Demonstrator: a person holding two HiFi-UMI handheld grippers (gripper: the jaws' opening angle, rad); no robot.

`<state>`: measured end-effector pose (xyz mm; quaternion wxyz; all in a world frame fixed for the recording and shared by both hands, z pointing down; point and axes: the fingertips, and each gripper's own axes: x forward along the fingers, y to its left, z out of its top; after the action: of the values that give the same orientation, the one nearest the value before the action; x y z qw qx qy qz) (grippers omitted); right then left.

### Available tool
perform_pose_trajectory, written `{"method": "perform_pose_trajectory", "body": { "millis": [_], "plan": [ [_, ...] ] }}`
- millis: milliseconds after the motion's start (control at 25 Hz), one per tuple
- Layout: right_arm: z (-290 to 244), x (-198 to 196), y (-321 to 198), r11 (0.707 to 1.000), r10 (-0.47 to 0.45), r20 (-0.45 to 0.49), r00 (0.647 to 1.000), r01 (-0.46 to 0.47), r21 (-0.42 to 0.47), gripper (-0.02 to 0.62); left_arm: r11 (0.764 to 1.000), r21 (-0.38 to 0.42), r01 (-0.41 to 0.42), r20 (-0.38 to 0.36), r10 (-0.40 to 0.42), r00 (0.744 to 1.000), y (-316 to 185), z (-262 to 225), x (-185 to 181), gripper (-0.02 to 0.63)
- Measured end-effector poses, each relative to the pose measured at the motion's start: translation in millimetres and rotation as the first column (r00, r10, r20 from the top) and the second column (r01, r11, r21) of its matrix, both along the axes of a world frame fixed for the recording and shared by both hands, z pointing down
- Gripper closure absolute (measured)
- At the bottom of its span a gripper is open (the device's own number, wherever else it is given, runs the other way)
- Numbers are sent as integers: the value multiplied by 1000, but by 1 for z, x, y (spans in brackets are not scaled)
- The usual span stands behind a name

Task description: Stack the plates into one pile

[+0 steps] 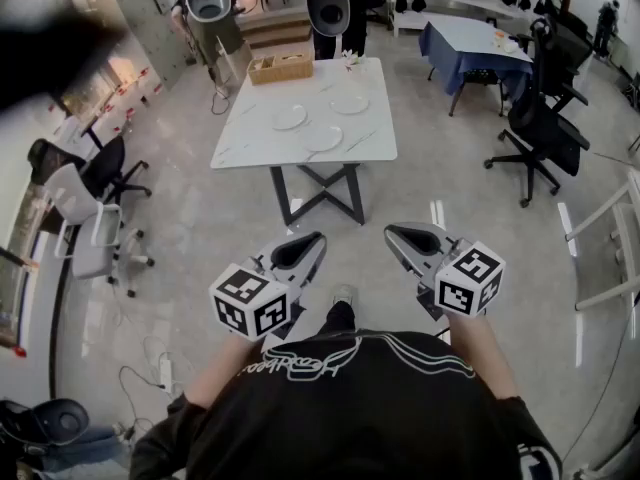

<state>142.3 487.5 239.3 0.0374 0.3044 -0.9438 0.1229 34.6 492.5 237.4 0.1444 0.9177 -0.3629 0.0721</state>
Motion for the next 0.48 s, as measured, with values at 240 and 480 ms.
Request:
{"method": "perform_pose_trajectory", "body": {
  "millis": [240,480],
  "plan": [
    [18,8,-20,999,29,6,1000,-29,-34,571,1000,3,-14,4,14,1000,-17,12,7,561],
    [24,3,-62,997,43,43,998,-40,-60,569,1000,-19,0,-13,-1,1000,-57,25,-5,561]
  ]
}}
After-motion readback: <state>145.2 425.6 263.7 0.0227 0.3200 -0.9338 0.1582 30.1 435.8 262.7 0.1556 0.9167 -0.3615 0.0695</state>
